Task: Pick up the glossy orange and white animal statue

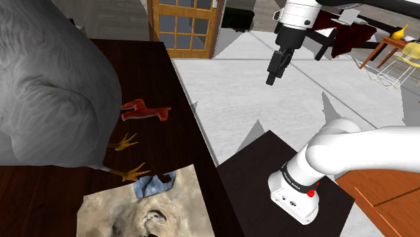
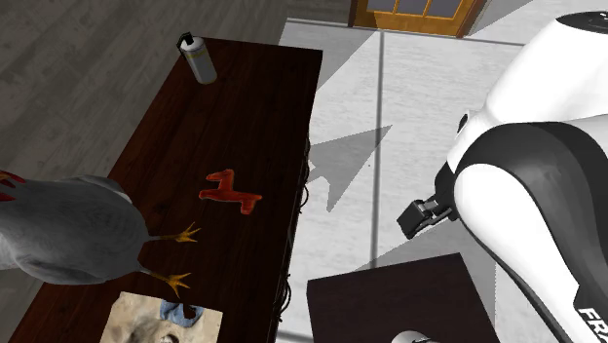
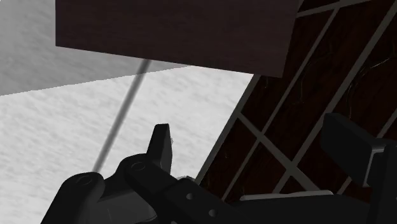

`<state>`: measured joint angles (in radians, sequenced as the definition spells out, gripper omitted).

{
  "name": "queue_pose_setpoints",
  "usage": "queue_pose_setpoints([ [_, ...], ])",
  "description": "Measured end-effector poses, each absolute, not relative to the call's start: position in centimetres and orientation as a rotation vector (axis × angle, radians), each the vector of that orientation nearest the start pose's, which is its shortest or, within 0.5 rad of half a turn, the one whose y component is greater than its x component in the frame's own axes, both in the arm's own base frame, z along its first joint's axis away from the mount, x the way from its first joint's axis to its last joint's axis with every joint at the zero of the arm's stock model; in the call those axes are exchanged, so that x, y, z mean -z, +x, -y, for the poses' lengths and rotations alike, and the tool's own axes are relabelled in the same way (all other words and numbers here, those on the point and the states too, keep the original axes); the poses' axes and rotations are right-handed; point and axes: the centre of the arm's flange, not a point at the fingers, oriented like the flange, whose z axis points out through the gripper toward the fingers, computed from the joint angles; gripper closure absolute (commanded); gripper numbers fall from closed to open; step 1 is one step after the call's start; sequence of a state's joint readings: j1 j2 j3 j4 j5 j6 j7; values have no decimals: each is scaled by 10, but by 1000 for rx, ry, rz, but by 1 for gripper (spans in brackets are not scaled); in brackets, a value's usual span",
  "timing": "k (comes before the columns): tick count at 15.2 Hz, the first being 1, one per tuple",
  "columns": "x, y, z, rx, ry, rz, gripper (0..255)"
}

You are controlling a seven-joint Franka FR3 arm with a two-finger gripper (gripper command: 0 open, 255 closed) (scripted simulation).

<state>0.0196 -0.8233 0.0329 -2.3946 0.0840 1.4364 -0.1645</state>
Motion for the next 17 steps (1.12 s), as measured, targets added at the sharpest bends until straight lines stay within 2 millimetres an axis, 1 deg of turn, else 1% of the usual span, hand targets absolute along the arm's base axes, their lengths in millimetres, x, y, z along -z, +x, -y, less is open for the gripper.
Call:
queue_pose_setpoints([
  [1,-573,280,-27,-202,-3050,322,0],
  [3,-569,287,-41,-194,-3053,327,0],
  [4,-565,292,-51,-188,-3055,330,0],
  [6,-561,306,-71,-174,-3060,337,0],
  [9,-555,319,-106,-153,-3067,348,0],
  [10,-552,326,-118,-145,-3069,352,0],
  [11,-552,333,-128,-138,-3071,356,0],
  [12,-553,339,-142,-130,-3073,361,0],
  [15,-543,360,-176,-109,-3079,372,0],
  [16,-539,364,-184,-102,-3081,375,0],
  [17,-536,369,-197,-94,-3083,380,0],
])
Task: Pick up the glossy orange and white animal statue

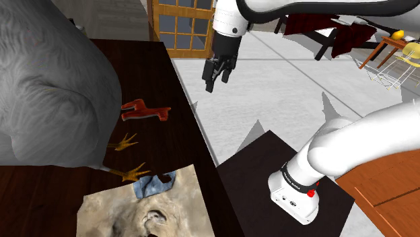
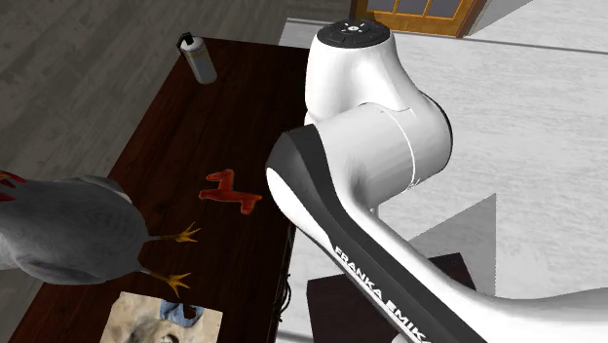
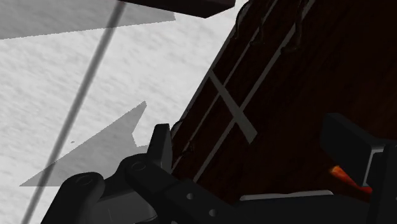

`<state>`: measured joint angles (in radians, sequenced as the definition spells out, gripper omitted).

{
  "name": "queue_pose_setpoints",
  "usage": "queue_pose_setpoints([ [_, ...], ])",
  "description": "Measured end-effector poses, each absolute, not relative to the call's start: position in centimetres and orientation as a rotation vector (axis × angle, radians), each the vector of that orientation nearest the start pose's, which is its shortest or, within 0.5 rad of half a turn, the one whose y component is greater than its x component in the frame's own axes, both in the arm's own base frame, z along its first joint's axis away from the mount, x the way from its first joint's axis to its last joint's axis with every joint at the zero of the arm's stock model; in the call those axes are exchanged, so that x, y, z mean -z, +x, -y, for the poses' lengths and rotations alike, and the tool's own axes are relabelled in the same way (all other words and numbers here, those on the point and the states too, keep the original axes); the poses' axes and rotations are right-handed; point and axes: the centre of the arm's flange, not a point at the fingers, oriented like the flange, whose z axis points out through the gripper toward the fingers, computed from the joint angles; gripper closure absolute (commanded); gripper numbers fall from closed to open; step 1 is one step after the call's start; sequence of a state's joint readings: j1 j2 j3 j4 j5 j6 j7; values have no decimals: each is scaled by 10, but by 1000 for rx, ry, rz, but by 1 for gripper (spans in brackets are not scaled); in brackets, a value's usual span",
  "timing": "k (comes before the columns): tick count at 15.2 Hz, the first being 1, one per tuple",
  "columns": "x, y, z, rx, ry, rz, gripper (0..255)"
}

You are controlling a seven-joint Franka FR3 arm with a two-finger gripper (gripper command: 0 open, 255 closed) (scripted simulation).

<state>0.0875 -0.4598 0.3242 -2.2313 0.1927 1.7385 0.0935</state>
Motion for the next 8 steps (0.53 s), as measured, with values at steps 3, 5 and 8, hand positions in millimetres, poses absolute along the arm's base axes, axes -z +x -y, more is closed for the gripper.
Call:
queue_pose_setpoints([
  [3,-534,385,-232,-72,-3089,391,0],
  [5,-527,401,-254,-58,-3093,399,0],
  [8,-522,414,-290,-36,-3098,410,0],
])
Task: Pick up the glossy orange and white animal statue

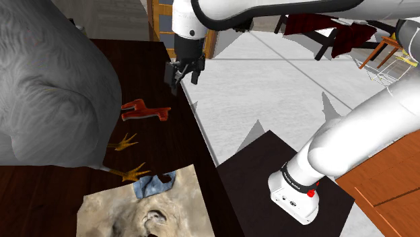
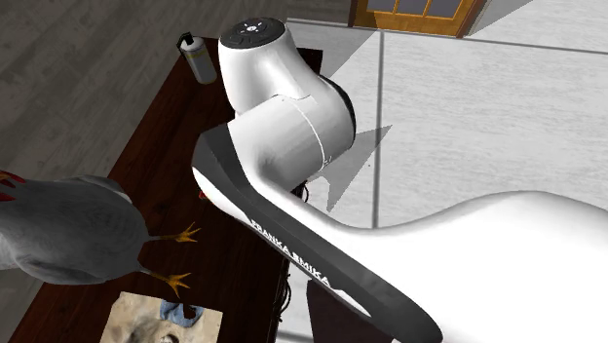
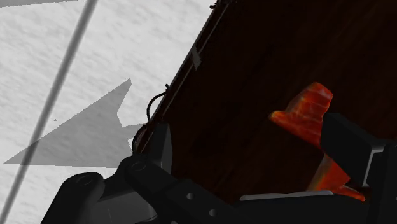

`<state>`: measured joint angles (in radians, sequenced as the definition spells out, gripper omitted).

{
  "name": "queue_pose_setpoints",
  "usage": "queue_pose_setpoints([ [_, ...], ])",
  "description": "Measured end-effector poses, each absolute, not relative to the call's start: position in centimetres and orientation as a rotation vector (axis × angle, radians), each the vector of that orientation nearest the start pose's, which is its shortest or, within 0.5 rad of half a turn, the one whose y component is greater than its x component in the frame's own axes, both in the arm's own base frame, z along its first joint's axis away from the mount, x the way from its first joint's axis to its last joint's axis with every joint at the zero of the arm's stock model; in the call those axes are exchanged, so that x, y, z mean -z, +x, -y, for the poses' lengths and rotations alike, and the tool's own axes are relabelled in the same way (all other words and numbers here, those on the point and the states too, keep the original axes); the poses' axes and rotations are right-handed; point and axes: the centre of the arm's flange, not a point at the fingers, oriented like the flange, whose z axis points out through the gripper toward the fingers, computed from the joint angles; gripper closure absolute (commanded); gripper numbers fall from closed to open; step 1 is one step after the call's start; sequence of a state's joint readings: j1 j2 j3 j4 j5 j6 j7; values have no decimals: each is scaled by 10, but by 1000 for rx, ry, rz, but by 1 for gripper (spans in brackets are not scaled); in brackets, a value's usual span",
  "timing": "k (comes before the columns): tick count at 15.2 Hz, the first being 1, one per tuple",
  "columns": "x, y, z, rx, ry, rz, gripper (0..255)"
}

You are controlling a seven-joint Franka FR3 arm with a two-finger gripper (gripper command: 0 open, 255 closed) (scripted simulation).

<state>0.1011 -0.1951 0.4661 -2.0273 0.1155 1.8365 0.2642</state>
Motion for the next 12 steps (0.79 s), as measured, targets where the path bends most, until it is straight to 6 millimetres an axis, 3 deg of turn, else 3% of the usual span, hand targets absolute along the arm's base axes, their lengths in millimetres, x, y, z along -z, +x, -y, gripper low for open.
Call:
queue_pose_setpoints([
  [10,-503,472,-406,38,-3113,449,0],
  [12,-493,474,-413,44,-3115,450,0],
])
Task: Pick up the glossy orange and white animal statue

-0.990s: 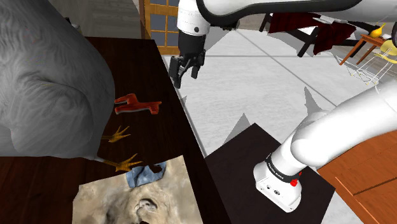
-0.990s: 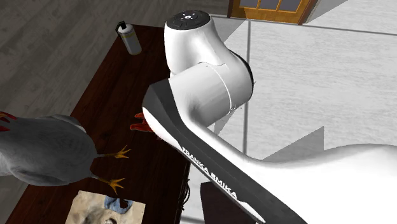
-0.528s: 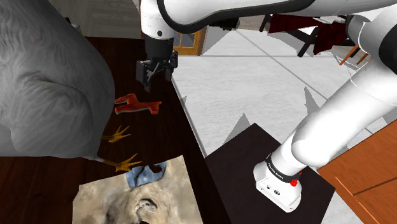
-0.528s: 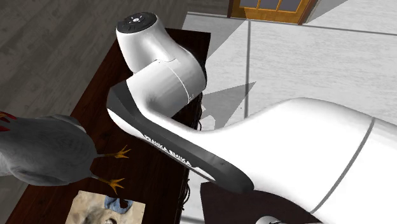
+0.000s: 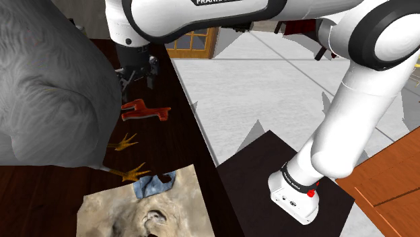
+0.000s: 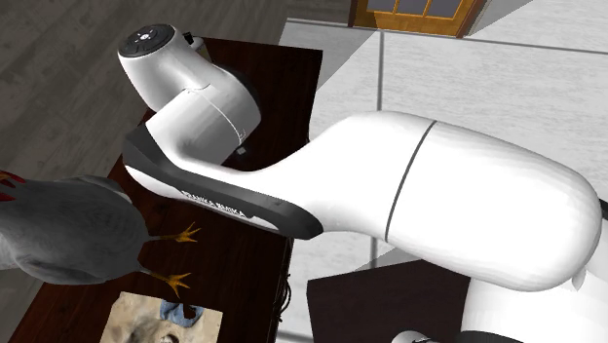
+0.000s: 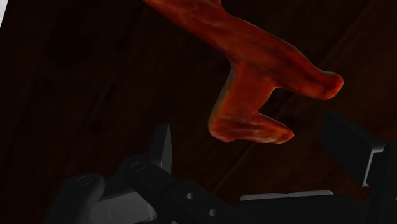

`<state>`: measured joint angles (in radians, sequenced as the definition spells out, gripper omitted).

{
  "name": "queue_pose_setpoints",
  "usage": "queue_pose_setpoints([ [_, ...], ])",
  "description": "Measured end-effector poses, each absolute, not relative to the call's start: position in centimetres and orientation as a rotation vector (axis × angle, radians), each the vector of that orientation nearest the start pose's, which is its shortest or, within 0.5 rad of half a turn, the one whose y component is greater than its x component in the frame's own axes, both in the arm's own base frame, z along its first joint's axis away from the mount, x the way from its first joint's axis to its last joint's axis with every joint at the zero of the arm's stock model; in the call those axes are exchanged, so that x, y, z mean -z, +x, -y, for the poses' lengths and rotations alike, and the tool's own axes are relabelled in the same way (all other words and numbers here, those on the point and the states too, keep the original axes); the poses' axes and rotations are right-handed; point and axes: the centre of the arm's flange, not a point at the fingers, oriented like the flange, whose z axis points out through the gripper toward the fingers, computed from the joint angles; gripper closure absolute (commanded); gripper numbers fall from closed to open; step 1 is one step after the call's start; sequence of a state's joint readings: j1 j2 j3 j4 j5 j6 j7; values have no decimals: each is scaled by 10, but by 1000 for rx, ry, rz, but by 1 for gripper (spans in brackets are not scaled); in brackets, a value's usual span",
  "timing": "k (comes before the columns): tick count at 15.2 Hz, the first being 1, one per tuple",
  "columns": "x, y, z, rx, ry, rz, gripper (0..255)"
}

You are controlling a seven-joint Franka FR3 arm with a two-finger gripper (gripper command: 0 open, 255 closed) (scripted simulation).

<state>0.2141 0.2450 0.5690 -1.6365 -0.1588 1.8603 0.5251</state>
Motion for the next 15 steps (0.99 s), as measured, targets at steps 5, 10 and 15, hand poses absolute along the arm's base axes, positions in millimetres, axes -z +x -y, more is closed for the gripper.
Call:
queue_pose_setpoints([
  [5,-467,476,-417,46,-3115,450,0],
  [10,-461,476,-417,52,-3115,449,255],
  [15,-461,476,-417,52,-3115,448,255],
])
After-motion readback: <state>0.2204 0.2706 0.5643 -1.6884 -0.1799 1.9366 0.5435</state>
